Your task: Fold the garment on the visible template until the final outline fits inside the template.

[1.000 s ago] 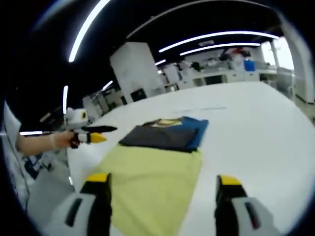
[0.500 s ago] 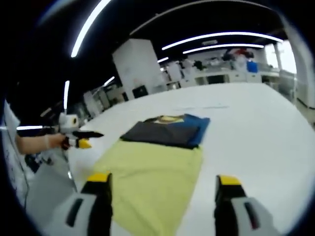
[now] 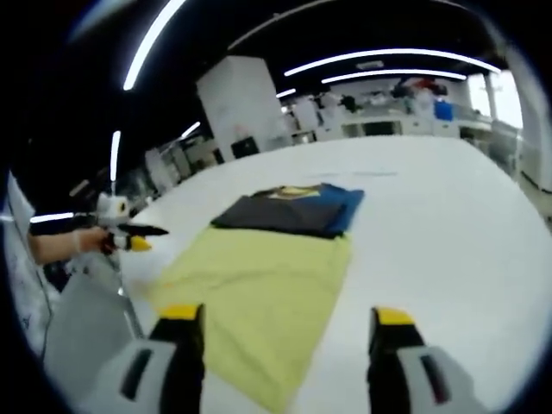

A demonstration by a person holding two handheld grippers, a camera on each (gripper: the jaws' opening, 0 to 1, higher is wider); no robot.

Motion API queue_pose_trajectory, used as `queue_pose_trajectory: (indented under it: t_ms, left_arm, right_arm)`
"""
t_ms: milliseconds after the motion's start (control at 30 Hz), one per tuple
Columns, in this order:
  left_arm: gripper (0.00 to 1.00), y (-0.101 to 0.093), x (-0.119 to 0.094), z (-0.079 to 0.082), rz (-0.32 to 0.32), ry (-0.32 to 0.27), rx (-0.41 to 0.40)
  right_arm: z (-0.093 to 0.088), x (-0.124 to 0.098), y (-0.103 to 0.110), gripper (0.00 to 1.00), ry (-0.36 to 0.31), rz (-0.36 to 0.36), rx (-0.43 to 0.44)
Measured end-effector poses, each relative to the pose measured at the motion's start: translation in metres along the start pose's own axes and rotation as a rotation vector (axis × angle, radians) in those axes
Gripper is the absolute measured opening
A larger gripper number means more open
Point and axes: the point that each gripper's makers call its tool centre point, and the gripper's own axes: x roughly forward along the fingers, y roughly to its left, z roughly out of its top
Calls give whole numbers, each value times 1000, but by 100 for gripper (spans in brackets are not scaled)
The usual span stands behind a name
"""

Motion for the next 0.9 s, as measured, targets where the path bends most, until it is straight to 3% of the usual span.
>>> queue_pose_trajectory:
  t_ms: [467, 733, 900]
  left_arm:
    - [61, -5, -21, -33, 5, 81, -34]
    - [43, -24, -25, -59, -37, 157, -84]
    - [36, -30, -27, -72, -47, 193, -119]
  right_arm:
    - [-47, -12, -1, 52, 116, 3, -14]
    - [-65, -15, 0, 35, 175, 14, 30]
    - [-72, -16, -1, 30, 190, 12, 66]
